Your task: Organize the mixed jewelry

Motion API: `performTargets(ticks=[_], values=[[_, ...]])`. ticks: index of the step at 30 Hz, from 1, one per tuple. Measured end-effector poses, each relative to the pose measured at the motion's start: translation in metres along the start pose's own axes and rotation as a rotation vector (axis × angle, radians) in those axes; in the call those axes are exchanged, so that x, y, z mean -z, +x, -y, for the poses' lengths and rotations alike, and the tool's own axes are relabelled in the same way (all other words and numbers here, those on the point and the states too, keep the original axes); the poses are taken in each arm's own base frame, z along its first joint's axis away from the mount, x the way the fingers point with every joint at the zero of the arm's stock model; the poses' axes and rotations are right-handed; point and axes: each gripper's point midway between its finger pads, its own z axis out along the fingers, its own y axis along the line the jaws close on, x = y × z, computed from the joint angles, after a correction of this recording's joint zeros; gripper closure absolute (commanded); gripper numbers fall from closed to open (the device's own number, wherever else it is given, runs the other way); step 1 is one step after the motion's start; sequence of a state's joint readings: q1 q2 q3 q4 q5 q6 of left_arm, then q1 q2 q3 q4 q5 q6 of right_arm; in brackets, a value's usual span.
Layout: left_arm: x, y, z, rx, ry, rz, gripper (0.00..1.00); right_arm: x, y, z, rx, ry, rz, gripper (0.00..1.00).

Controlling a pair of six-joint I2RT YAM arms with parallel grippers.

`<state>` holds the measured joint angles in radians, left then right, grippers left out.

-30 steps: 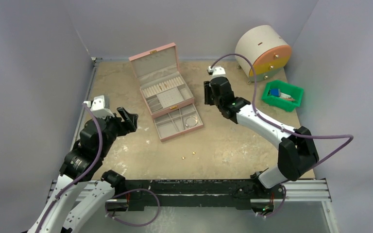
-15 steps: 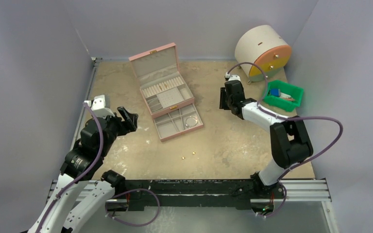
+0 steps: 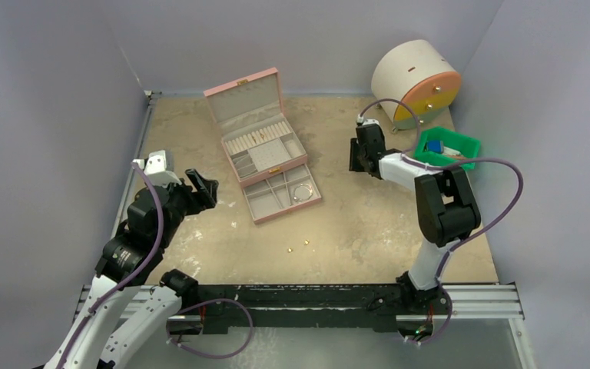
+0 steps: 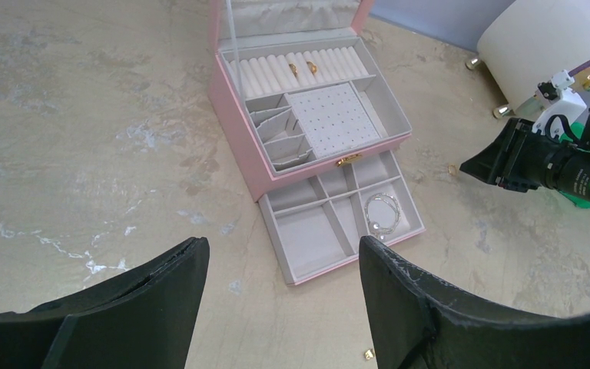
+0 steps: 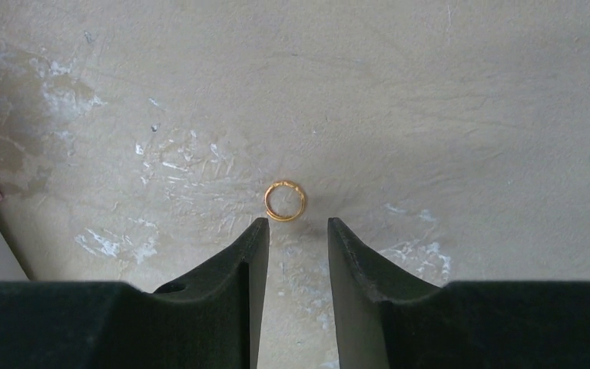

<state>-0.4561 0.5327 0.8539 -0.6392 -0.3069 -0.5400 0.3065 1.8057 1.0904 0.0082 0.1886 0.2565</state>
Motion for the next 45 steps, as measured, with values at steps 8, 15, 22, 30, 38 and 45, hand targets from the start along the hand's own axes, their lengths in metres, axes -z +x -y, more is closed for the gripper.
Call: performTargets(ticks=[8,15,22,30,38,45], values=[[0.000,0.000,-0.001,0.001,-0.003,0.001,0.29,-0.014,-0.001,0.001,0.002,0.004,-0.013,0.70],[0.000,0.000,-0.001,0.001,-0.003,0.001,0.29,-0.019,-0.003,0.003,0.005,0.009,-0.016,0.71],[0.000,0.000,-0.001,0.000,-0.003,0.000,0.29,-0.021,-0.005,0.002,0.009,0.006,-0.015,0.74],[-0.001,0.001,-0.001,-0.001,-0.007,-0.003,0.29,-0.024,0.000,0.001,0.013,-0.005,-0.032,0.76],[-0.002,0.001,-0.001,0.000,-0.009,-0.004,0.29,-0.028,0.002,0.001,0.025,-0.002,-0.041,0.76],[-0.002,0.001,-0.002,0.000,-0.013,-0.004,0.29,-0.033,-0.003,-0.001,0.031,-0.004,-0.035,0.80]])
